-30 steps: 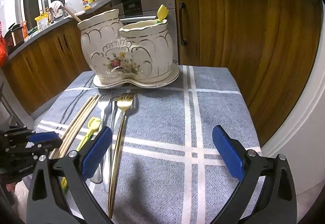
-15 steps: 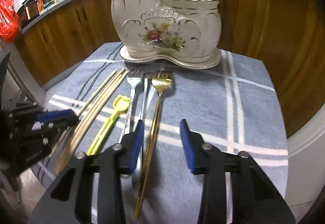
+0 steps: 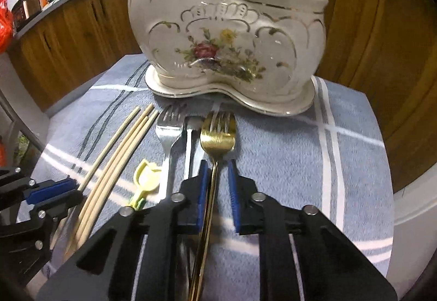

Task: Organize utensils
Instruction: 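Grasp another chopstick with the left tool while the right tool grasps the gold fork, then lift chopstick and gold fork, lower them into the holder's cups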

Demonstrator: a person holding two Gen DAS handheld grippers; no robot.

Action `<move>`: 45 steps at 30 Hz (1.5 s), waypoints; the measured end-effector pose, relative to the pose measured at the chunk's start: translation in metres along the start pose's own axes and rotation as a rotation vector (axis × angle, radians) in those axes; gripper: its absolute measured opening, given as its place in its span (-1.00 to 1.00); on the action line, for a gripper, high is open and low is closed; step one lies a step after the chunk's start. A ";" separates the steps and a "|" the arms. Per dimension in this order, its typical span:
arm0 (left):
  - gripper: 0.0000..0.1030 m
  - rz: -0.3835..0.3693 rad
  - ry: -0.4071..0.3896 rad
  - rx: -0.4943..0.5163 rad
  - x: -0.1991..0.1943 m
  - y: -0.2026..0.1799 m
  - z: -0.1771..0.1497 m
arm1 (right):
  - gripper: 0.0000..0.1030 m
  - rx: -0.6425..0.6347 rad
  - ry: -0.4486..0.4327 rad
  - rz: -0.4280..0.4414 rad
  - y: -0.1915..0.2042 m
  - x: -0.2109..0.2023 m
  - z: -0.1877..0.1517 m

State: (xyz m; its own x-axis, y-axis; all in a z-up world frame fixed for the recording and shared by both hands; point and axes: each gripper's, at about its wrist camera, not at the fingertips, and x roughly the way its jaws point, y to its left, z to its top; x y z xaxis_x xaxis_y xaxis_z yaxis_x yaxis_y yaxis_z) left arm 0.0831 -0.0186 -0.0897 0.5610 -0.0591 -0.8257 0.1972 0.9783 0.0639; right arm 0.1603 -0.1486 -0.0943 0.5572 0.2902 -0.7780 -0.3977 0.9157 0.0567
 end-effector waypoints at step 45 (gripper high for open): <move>-0.80 0.000 0.167 0.100 0.008 -0.002 0.020 | -0.91 0.081 -0.226 0.159 -0.040 -0.097 -0.032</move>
State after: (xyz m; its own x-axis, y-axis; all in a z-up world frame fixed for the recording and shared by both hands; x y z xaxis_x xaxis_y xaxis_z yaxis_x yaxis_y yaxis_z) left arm 0.1037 -0.0247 -0.0852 0.4218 -0.0173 -0.9065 0.2807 0.9532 0.1124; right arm 0.0989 -0.2218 -0.0408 0.6443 0.4786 -0.5965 -0.4390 0.8701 0.2240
